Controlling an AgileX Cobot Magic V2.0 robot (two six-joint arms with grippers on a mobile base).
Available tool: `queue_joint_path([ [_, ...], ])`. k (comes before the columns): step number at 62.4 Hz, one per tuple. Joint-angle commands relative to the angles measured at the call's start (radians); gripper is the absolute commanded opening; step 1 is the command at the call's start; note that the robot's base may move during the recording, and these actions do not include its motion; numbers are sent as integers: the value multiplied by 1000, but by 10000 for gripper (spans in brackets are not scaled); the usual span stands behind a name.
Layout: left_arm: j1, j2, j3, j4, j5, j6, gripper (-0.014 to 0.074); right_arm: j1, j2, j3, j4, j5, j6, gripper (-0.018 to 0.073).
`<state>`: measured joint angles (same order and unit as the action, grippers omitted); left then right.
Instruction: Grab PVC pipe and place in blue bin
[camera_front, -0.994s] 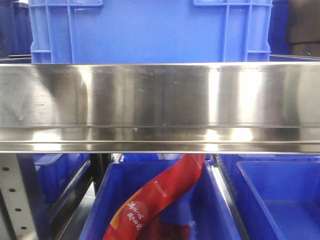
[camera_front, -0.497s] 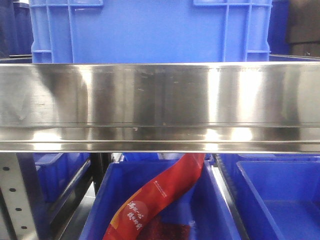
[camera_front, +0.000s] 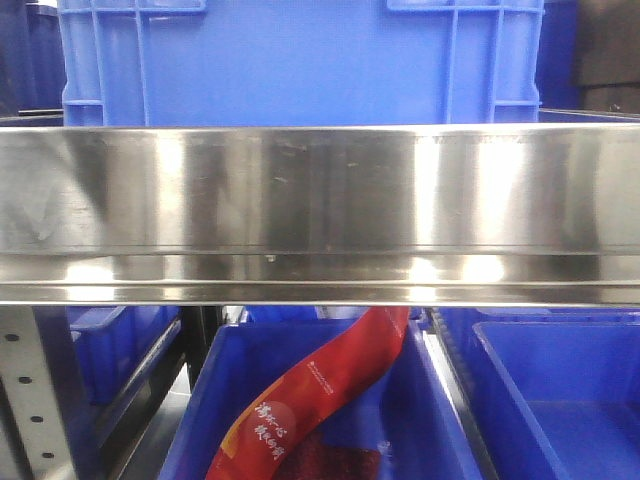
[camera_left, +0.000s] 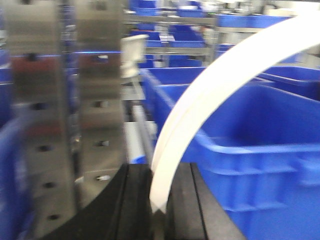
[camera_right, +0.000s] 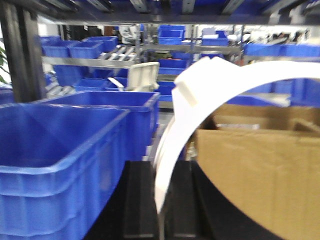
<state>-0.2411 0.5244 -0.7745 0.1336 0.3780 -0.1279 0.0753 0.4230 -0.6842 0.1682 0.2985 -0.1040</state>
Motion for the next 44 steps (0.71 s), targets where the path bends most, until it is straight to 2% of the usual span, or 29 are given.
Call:
queue_joint_path([
  [1,-63,-4,-11,11,-41,-2,-111,7,2,-8,36,-13,1,-141],
  [11,-117,22,-26,-37,-96,-2,-111,51,39,-44,38,-3,1,-141],
  [21,-125,140,-109,-73,-80,-2,-111,128,140,-112,38,-27,-18,-141],
  [36,-125,412,-324,-156,-49,-2,-111,251,353,-235,38,-87,-18,-141],
  [44,-125,545,-459,-163,-47,-2,-111,315,475,-337,38,-89,-18,-141],
])
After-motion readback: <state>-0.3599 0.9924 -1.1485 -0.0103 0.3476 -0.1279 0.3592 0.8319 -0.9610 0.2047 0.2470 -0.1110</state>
